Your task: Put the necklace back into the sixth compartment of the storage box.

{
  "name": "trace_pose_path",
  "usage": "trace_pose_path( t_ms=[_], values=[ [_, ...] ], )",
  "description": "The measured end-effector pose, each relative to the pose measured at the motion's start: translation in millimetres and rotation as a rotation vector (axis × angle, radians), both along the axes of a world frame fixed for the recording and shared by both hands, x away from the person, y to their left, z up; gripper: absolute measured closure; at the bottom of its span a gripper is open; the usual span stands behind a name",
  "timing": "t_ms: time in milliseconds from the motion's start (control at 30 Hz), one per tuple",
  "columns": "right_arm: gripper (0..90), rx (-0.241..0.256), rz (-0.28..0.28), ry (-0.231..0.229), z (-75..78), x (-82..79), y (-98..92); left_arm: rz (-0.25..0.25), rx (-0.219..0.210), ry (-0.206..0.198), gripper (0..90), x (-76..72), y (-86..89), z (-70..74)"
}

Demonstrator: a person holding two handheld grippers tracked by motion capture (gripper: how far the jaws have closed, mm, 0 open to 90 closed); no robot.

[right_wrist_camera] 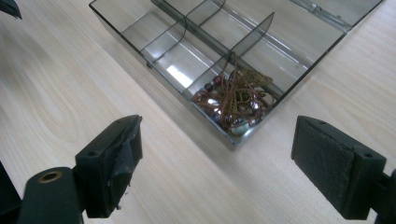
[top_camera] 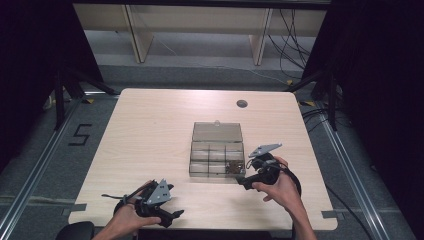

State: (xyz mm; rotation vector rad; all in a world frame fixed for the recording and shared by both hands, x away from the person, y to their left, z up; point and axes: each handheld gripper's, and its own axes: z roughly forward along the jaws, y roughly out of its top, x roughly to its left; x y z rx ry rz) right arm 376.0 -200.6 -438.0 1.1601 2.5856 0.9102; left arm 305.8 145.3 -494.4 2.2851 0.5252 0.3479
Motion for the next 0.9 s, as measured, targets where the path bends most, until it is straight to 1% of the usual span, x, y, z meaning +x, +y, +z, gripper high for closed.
trace_pose_path(
  t_ms=[33, 67, 100, 133, 167, 200, 267, 300, 333, 367, 433, 467, 500, 533, 567, 600, 633, 667, 733, 800, 833, 867, 900],
  values=[
    [17.2, 0.006, 0.002, 0.004, -0.6, -0.5, -0.7, 0.001, 0.0, 0.001, 15.1, 0.0, 0.0, 0.0],
    [17.3, 0.004, -0.001, 0.005, -1.3, -1.0, -1.1, 0.003, -0.009, 0.004, 15.1, -0.2, -0.2, -0.3],
    [17.3, 0.003, -0.002, 0.007, -1.6, -1.6, -1.6, -0.005, -0.01, 0.012, 15.1, 0.6, 0.2, -0.1],
    [17.3, 0.0, -0.005, -0.008, -3.1, -1.7, -1.8, -0.006, -0.008, 0.008, 15.1, 1.0, 0.6, 0.1],
    [17.2, -0.007, -0.006, -0.006, -2.8, -1.9, -2.4, 0.002, -0.014, 0.012, 15.1, 1.1, 0.7, -0.4],
    [17.3, -0.003, -0.015, 0.003, -2.5, -2.8, -2.4, 0.003, -0.001, 0.007, 15.1, 2.1, 1.5, -0.2],
    [17.2, 0.0, -0.023, 0.005, -3.0, -4.3, -2.7, 0.006, -0.004, 0.008, 15.1, 1.9, 1.5, -0.3],
    [17.2, -0.003, -0.015, -0.01, -4.0, -4.4, -3.4, 0.005, -0.003, 0.007, 15.1, 1.8, 1.4, -0.3],
    [17.2, -0.003, -0.02, -0.011, -4.7, -5.6, -3.6, 0.004, 0.0, 0.007, 15.1, 1.8, 1.4, -0.3],
    [17.2, 0.003, -0.023, 0.001, -4.5, -7.3, -3.2, 0.001, -0.011, 0.013, 15.1, 1.0, 0.8, -0.5],
    [17.1, -0.003, -0.016, -0.007, -6.8, -9.0, -3.2, 0.005, -0.013, 0.006, 15.1, 0.7, 0.5, -0.9],
    [17.0, 0.004, -0.023, 0.0, -7.2, -10.2, -2.5, 0.006, -0.003, 0.003, 15.1, 0.9, 0.9, -0.5],
    [17.0, 0.003, -0.024, 0.005, -7.9, -11.1, -2.3, 0.004, -0.002, 0.002, 15.1, 1.7, 1.3, -0.6],
    [17.0, 0.003, -0.023, 0.002, -9.5, -12.0, -2.0, 0.005, -0.007, 0.011, 15.1, 1.4, 1.1, -0.4],
    [17.0, 0.004, -0.021, 0.002, -10.3, -12.3, -1.9, 0.005, -0.002, 0.005, 15.1, 1.6, 1.7, 0.2],
    [17.0, 0.0, -0.028, 0.005, -11.1, -12.8, -1.5, 0.007, -0.015, 0.006, 15.1, 1.1, 1.4, -0.2],
    [17.0, -0.001, -0.031, 0.005, -11.4, -13.0, -1.5, -0.006, -0.005, -0.009, 15.1, 2.5, 1.9, 0.5],
    [17.0, 0.001, -0.038, 0.004, -11.6, -13.4, -1.5, -0.006, -0.004, -0.007, 15.1, 2.3, 1.9, 0.4],
    [17.0, 0.005, -0.04, -0.012, -12.8, -13.9, -2.2, 0.009, -0.01, 0.005, 15.1, 1.0, 1.4, -0.4],
    [16.9, 0.006, -0.045, -0.001, -12.1, -15.1, -3.2, 0.005, -0.004, 0.006, 15.1, 1.5, 1.6, 0.1],
    [16.9, 0.004, -0.042, -0.011, -13.4, -15.4, -4.0, 0.008, -0.011, 0.009, 15.1, 1.1, 1.4, -0.2],
    [16.9, 0.015, -0.048, 0.002, -14.2, -16.8, -3.8, -0.002, -0.007, -0.004, 15.1, 1.7, 1.8, 0.2],
    [16.9, 0.012, -0.049, -0.001, -15.4, -17.3, -4.2, -0.002, -0.007, -0.004, 15.1, 1.7, 1.8, 0.2]
  ],
)
